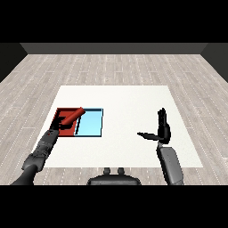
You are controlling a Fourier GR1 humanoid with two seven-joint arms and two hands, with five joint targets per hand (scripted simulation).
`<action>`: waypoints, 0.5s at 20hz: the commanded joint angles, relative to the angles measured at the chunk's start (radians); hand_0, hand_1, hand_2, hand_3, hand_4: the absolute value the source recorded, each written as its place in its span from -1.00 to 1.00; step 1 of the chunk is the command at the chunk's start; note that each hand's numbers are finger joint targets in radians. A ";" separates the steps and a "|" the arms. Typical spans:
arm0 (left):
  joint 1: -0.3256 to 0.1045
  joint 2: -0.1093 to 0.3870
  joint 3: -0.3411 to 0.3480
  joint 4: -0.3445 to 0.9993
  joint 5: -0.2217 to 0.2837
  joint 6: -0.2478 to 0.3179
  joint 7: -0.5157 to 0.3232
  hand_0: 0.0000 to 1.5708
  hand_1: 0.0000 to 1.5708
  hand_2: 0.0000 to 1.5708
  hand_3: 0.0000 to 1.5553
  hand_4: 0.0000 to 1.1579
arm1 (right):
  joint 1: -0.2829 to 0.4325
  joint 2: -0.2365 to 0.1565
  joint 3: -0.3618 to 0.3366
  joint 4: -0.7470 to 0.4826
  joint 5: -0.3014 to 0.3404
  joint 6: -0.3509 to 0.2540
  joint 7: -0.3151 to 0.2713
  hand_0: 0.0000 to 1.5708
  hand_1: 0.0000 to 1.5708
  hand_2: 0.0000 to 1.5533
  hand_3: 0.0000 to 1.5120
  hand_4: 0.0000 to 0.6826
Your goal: Pick the red can and put it in the red box
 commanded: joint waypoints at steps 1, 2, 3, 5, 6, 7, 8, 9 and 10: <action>-0.008 0.049 -0.040 0.056 -0.056 -0.056 -0.003 -1.00 -1.00 -1.00 -1.00 -1.00 | 0.020 -0.017 -0.019 0.007 -0.038 0.053 -0.020 -1.00 -1.00 -1.00 -1.00 -1.00; -0.056 0.040 -0.054 0.068 -0.075 0.000 0.067 -1.00 -1.00 -1.00 -1.00 -1.00 | -0.010 0.006 0.000 0.009 -0.009 0.025 -0.031 -1.00 -1.00 -1.00 -1.00 -1.00; -0.078 0.027 -0.036 0.074 -0.059 0.027 0.087 -1.00 -1.00 -1.00 -1.00 -1.00 | 0.001 0.036 0.018 0.014 -0.003 0.010 -0.042 -1.00 -1.00 -1.00 -1.00 -1.00; -0.025 0.044 -0.002 0.054 -0.032 0.046 0.019 -1.00 -1.00 -1.00 -1.00 -1.00 | 0.007 -0.020 -0.040 0.005 -0.047 0.069 -0.039 -1.00 -1.00 -1.00 -1.00 -1.00; -0.063 0.030 0.006 0.052 -0.027 0.063 0.053 -1.00 -1.00 -1.00 -1.00 -1.00 | -0.018 -0.003 -0.031 0.014 -0.046 0.058 -0.022 -1.00 -1.00 -1.00 -1.00 -1.00; -0.062 0.067 0.044 0.037 0.013 0.000 0.029 -1.00 -1.00 -1.00 -1.00 -1.00 | -0.001 0.002 -0.021 -0.055 -0.038 0.037 0.005 -1.00 -1.00 -1.00 -1.00 -1.00; -0.013 0.070 0.091 -0.002 0.062 0.011 -0.058 -1.00 -1.00 -1.00 -1.00 -1.00 | 0.043 0.009 -0.001 -0.054 -0.023 0.040 -0.020 -1.00 -1.00 -1.00 -1.00 -1.00; -0.040 0.068 0.133 -0.019 0.102 0.059 -0.081 -1.00 -1.00 -1.00 -1.00 -1.00 | -0.007 0.009 -0.012 -0.032 -0.044 0.048 -0.004 -1.00 -1.00 -1.00 -1.00 -1.00; 0.012 0.054 0.178 -0.073 0.147 0.097 -0.206 -1.00 -1.00 -1.00 -1.00 -1.00 | 0.036 0.020 -0.019 -0.034 -0.067 0.060 -0.033 -1.00 -1.00 -1.00 -1.00 -1.00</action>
